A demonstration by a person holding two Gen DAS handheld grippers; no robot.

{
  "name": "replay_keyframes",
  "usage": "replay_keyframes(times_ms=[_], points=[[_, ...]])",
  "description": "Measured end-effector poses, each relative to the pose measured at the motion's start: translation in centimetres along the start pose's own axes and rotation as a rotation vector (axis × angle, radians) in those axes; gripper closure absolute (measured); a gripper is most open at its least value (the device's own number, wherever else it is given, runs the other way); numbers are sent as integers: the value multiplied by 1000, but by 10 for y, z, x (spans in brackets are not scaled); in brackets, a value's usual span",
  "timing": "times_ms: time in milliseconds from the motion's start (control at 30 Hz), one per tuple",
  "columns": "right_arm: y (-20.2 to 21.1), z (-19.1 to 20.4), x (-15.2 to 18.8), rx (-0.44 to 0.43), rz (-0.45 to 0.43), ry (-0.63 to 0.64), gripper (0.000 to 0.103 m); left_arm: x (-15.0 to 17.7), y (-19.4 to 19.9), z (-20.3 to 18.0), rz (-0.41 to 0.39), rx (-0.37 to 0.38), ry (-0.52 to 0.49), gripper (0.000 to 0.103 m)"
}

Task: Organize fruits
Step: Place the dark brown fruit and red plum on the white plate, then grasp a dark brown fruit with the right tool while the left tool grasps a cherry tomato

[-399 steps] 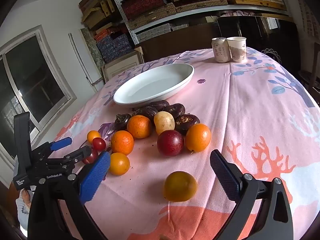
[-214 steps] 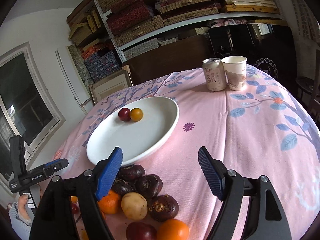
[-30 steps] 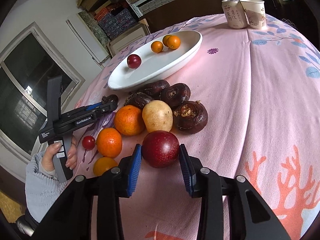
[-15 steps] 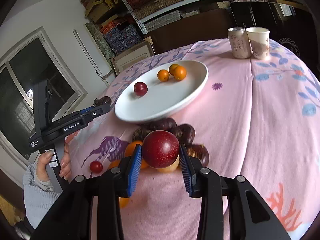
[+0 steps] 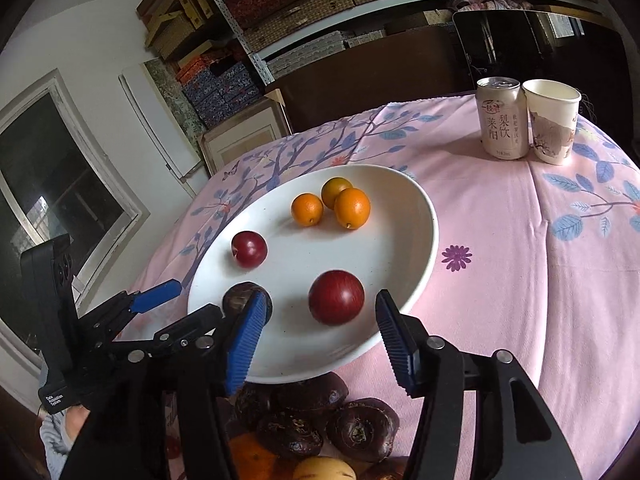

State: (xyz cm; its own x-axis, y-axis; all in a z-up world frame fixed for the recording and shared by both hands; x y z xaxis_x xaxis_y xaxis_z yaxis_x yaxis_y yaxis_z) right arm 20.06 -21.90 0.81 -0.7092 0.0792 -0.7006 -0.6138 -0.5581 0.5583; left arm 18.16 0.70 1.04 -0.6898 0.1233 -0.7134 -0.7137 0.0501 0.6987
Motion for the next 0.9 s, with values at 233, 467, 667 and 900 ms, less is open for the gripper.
replay_keyframes(times_ms=[233, 467, 667, 900], points=[[18, -14, 12, -8, -20, -46, 43, 17, 11, 3, -22, -60, -15, 14], [45, -21, 37, 9, -37, -65, 34, 33, 25, 9, -29, -64, 17, 7], [66, -26, 58, 22, -37, -70, 30, 47, 37, 14, -27, -87, 26, 6], [73, -25, 86, 56, 19, -35, 29, 78, 61, 30, -16, -57, 92, 6]])
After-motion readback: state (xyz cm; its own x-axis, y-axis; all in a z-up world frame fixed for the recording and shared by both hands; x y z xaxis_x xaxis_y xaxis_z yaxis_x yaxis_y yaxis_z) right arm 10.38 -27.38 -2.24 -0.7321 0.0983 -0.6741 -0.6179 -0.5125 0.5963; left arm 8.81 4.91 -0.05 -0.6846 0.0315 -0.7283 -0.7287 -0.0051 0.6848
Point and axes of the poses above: each gripper's, at about its wrist camera, not at the fingertips, and y roughly against the way its jaws point, z to its left, x to its underside, the point moved 1 cm from there along -y, roughly the way its jaws point, and after that the axes turned 4 degrees about -x, right-handed, at the moved point
